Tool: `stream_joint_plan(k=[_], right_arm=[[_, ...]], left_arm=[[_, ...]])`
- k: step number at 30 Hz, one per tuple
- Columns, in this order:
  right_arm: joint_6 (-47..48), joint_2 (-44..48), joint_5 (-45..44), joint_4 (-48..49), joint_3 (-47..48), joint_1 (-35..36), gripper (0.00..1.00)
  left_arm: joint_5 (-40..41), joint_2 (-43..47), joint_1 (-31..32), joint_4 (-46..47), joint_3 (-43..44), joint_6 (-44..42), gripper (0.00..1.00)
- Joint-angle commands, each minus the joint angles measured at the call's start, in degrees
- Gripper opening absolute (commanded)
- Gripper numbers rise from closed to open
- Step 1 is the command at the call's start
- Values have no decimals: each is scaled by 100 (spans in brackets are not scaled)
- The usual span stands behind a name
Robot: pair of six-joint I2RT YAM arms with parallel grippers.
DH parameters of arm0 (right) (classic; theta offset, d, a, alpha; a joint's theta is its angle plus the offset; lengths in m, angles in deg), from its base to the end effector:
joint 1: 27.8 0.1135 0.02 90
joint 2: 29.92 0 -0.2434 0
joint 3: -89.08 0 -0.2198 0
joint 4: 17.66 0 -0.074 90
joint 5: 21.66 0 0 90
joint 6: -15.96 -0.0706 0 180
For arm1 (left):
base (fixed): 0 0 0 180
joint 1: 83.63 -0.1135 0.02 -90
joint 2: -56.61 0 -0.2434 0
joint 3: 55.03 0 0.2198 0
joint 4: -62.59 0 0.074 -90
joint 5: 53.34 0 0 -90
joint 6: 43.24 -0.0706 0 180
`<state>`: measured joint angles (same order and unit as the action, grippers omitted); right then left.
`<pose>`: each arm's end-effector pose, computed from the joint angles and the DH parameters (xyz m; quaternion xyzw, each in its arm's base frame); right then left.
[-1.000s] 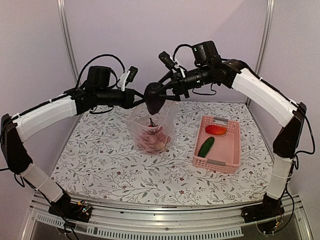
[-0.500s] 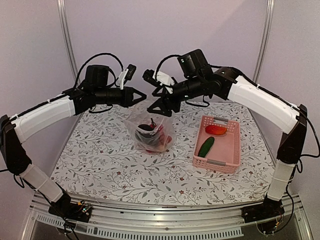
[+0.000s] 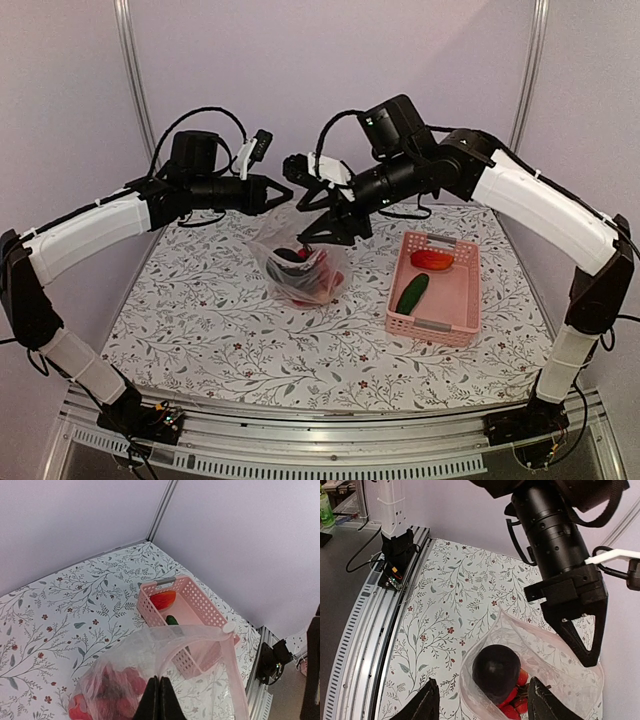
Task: Place the food in the zip-top bag and seal the zipper
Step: Place the fake vegetable in the zipper food storage bag, then adjust the zipper food storage bag at the center of the board.
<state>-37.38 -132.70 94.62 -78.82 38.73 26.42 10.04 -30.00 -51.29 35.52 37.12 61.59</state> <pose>0.1988 0.3293 0.3729 -0.6880 0.5284 0.2681 0.4190 0.2804 -0.2150 0.3274 0.2505 0.7754 -0.3935 0.4256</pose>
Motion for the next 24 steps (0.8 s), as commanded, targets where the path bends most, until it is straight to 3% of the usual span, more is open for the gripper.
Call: stream_joint_plan(k=[1, 11, 13, 15, 19, 24], right_arm=[[500, -265, -663, -518, -51, 394, 58], [615, -902, -1928, -536, 63, 616, 42], [672, -935, -2012, -525, 87, 625, 27], [661, -908, -2022, -483, 257, 638, 2], [833, -501, -1596, -405, 656, 669, 0], [980, -432, -1776, -409, 730, 665, 0]], left_arm=[[-67, 87, -69, 86, -55, 5, 0], [-35, 144, -69, -5, -6, -33, 0], [-48, 152, -69, -5, -7, -34, 0], [23, 153, -65, -15, -19, -71, 0], [-43, 177, -67, -91, 50, -132, 0], [-16, 226, -88, -70, 21, -247, 0]])
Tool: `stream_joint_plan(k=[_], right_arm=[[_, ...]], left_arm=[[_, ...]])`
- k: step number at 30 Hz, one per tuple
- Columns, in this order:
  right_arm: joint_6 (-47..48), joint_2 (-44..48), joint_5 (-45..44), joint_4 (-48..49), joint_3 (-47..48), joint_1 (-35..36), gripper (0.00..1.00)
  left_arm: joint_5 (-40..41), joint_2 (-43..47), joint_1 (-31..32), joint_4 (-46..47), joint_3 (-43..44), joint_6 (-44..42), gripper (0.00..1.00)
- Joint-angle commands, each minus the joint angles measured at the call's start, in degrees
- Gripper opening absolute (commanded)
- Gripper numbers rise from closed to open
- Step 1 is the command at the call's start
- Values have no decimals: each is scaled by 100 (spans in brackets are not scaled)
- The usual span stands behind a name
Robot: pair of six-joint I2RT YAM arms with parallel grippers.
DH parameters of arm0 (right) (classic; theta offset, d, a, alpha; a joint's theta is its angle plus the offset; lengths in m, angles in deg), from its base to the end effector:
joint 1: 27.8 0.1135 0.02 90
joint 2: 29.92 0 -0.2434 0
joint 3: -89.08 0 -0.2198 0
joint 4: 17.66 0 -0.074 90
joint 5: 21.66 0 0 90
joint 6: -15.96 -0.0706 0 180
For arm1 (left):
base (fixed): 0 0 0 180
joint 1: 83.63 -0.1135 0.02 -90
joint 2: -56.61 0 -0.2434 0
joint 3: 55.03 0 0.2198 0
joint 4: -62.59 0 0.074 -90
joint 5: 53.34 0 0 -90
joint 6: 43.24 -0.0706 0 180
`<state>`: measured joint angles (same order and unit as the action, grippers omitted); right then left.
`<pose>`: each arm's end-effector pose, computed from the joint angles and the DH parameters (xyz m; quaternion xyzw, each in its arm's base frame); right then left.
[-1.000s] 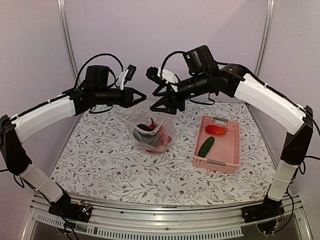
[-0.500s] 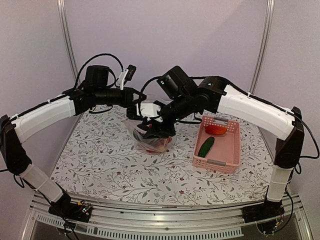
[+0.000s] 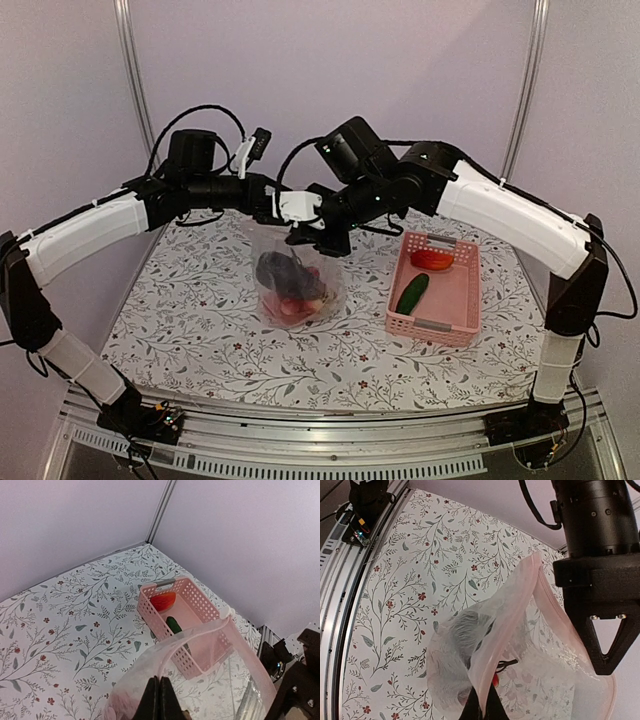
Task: Place the food in the zip-top bag and seal the zipper
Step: Adjust the zipper food storage bag at the center of the board, then pick up the fake fruit from the bin.
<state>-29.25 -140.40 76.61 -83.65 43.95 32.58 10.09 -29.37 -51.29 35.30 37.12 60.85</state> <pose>0.1953 0.3640 0.3368 -0.7405 0.5293 0.1206 0.3962 0.2783 -0.2136 0.3305 0.2556 0.7719 -0.3911 0.4311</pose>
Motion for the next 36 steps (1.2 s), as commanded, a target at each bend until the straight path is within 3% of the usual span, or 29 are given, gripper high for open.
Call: stream_joint_plan(k=[1, 6, 8, 13, 17, 23, 26, 29, 36], right_arm=[[195, 324, 37, 30, 156, 50, 0], [67, 179, 82, -48, 174, 48, 1], [54, 151, 133, -74, 228, 47, 3], [56, 179, 126, -111, 244, 37, 33], [73, 433, 445, -189, 296, -144, 46], [-150, 1081, 1309, -318, 182, -1170, 55], [-318, 1340, 1732, -85, -406, -2059, 55], [-682, 1754, 2039, 510, -1649, -2994, 55], [-1071, 2079, 1439, 1264, -3757, -4066, 52]], left_arm=[[3, 191, -95, -47, 35, -158, 0], [-62, 679, -135, 671, -423, -68, 0], [42, 577, -142, 526, -370, -97, 0], [10, 211, -146, 25, -8, -93, 0], [31, 276, -143, 104, -72, -115, 0], [155, 213, -149, 66, -93, -146, 0], [171, 157, -144, 7, -56, -135, 0], [214, 137, -136, 15, -72, -162, 0], [283, 64, -122, -70, -41, -250, 0]])
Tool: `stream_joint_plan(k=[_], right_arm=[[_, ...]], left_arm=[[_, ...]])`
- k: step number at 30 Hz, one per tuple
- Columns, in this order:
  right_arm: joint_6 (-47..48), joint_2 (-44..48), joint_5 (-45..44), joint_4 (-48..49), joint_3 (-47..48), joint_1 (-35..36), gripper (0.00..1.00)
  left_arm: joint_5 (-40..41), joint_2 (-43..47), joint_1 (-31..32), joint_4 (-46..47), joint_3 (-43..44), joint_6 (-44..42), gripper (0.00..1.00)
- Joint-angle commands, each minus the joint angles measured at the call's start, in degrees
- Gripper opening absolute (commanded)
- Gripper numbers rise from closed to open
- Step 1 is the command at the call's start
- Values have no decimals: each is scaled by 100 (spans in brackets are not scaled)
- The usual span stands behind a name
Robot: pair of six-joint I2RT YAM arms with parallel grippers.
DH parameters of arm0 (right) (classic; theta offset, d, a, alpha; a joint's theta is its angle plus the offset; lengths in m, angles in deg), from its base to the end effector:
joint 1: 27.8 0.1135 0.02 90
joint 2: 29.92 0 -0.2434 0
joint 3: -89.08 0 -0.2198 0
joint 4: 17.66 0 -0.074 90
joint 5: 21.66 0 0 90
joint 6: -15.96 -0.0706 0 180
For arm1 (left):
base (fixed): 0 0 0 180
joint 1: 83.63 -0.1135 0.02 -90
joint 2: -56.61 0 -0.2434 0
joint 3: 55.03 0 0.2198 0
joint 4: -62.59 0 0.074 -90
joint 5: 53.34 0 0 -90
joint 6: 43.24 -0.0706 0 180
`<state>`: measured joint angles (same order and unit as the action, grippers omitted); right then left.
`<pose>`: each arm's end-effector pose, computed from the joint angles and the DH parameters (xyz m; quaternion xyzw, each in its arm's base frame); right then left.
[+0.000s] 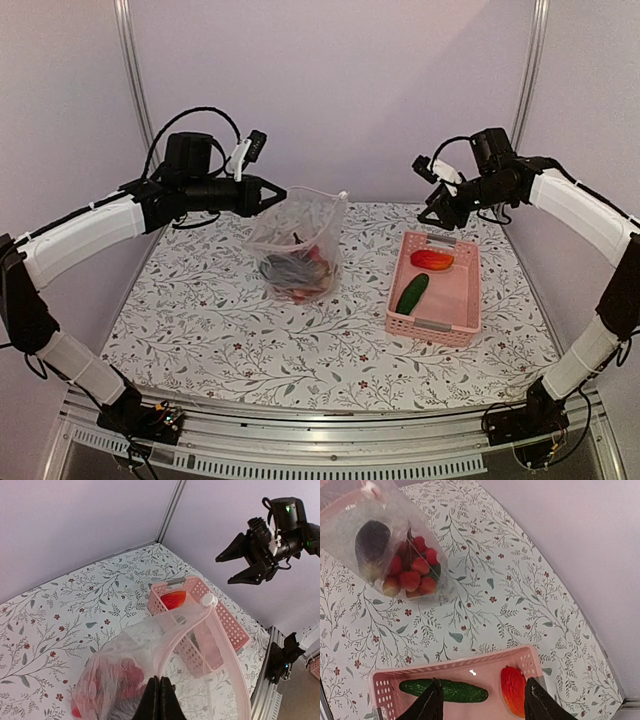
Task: Place the food in the zip-top bag and seal the zipper
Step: Pick up the fake fruit from the bin.
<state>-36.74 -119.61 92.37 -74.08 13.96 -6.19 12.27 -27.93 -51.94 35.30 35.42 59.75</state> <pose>0.3008 0.1501 0.3232 -0.5129 0.7334 0.1327 0.4259 0.2776 -0.2057 0.3280 0.2487 0.7773 -0.3708 0.4433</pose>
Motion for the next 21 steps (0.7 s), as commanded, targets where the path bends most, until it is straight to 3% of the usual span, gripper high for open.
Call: stream_joint_plan(k=[1, 5, 10, 21], right_arm=[[-460, -25, -91, 345, -940, -302, 51], [-858, -294, -14, 447, -1365, -562, 47], [-1204, -662, -713, 839, -1619, -595, 48], [-600, -1600, -1525, 960, -811, -476, 45]], left_arm=[[76, -87, -57, -72, 120, -168, 0], [135, -182, -52, -125, 143, -209, 0], [198, -234, -54, -142, 133, -258, 0], [139, -300, -42, -183, 167, -231, 0]])
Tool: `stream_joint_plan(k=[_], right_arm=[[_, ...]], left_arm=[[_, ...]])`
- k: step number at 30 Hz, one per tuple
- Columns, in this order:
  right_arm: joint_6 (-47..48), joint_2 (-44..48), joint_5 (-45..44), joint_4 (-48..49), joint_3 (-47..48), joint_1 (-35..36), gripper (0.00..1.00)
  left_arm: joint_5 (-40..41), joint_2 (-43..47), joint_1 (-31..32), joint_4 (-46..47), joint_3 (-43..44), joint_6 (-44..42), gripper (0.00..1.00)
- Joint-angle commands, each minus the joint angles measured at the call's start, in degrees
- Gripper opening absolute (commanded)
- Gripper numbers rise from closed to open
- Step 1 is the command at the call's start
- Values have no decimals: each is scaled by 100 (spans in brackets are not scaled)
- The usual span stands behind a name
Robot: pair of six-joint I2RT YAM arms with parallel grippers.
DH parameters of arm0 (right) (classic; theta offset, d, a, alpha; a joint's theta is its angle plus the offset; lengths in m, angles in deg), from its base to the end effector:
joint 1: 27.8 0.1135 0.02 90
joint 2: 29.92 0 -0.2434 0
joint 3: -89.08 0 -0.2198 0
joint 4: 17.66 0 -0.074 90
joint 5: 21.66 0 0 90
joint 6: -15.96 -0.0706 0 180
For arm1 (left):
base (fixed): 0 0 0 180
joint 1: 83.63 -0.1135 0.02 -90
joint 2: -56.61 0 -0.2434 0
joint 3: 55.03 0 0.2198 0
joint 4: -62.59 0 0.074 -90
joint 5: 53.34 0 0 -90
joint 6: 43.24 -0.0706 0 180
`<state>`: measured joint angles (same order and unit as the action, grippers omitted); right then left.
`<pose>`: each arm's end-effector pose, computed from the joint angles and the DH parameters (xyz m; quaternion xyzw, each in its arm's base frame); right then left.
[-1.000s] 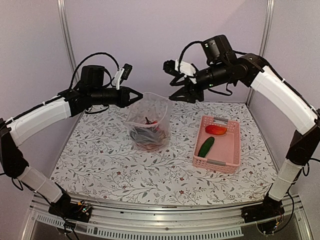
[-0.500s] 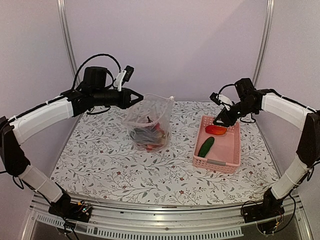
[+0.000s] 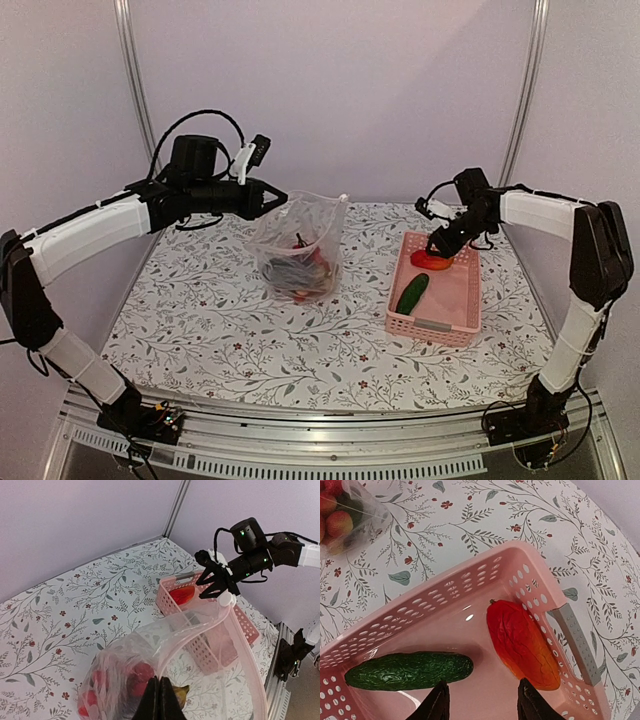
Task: Place the food in the zip-top bag and seal the zipper
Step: Pick up the fake fruit from the bin.
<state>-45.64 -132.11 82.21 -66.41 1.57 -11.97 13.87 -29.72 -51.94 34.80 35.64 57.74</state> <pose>0.3443 0.1152 0.1929 -0.3900 0.8727 0.0860 0.2810 0.2845 -0.2078 0.3177 0.2539 0.7867 -0.3495 0.4409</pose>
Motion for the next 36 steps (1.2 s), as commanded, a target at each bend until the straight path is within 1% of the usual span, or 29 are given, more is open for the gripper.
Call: stream_joint_plan(k=[1, 7, 16, 18, 23, 26, 29, 32, 36], right_arm=[[392, -459, -635, 199, 503, 138, 45], [833, -1023, -1297, 258, 777, 344, 41], [994, -1494, -1654, 414, 794, 448, 39], [963, -1591, -1691, 454, 759, 475, 40], [1000, -1713, -2026, 650, 653, 552, 51], [987, -1724, -2116, 679, 590, 572, 53], [941, -1708, -2216, 716, 518, 570, 53], [883, -1669, -2298, 763, 427, 572, 49], [805, -1599, -2282, 776, 378, 571, 37]], left_arm=[[-42, -118, -37, -127, 146, -30, 0], [-17, -96, -31, -142, 145, -61, 0], [-74, -78, -8, -143, 155, -43, 0], [-48, -76, -6, -150, 147, -54, 0], [-59, -95, -2, -147, 154, -53, 0], [-26, -94, -4, -144, 147, -60, 0], [-19, -119, 0, -155, 152, -59, 0], [-73, -126, -2, -145, 155, -35, 0], [-35, -154, 1, -151, 146, -49, 0]])
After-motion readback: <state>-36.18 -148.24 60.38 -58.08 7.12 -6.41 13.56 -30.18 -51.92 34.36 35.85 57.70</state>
